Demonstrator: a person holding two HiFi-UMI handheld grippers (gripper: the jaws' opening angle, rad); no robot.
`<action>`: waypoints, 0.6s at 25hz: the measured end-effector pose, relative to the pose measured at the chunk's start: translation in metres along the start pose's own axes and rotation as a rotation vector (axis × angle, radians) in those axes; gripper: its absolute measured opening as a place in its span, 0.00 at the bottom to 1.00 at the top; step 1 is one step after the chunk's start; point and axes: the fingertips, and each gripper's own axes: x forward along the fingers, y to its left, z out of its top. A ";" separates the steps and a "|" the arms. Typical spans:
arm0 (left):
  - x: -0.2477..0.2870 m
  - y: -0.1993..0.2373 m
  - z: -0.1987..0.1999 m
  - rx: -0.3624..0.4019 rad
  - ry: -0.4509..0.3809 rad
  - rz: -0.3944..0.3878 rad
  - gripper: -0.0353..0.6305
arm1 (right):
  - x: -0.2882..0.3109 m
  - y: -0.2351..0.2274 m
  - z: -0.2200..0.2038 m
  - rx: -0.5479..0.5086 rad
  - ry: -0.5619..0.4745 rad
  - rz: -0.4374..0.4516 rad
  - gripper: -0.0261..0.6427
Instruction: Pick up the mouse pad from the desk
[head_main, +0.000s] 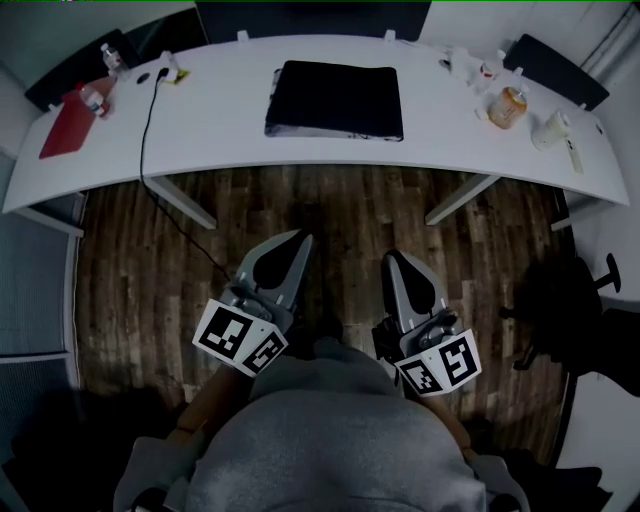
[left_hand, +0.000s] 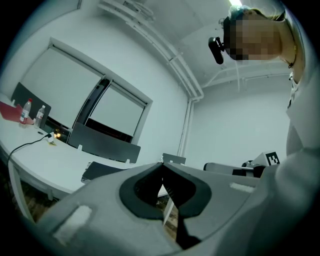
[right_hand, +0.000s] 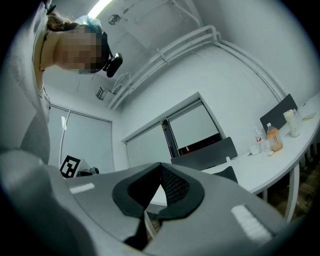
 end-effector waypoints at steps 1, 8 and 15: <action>0.004 0.001 0.000 0.002 -0.001 0.004 0.05 | 0.002 -0.005 0.001 0.001 0.000 0.002 0.04; 0.021 0.007 -0.005 0.009 0.005 0.024 0.05 | 0.014 -0.028 -0.001 0.015 0.011 0.011 0.04; 0.027 0.010 -0.004 0.002 0.007 0.020 0.05 | 0.020 -0.026 -0.003 0.014 0.020 0.028 0.04</action>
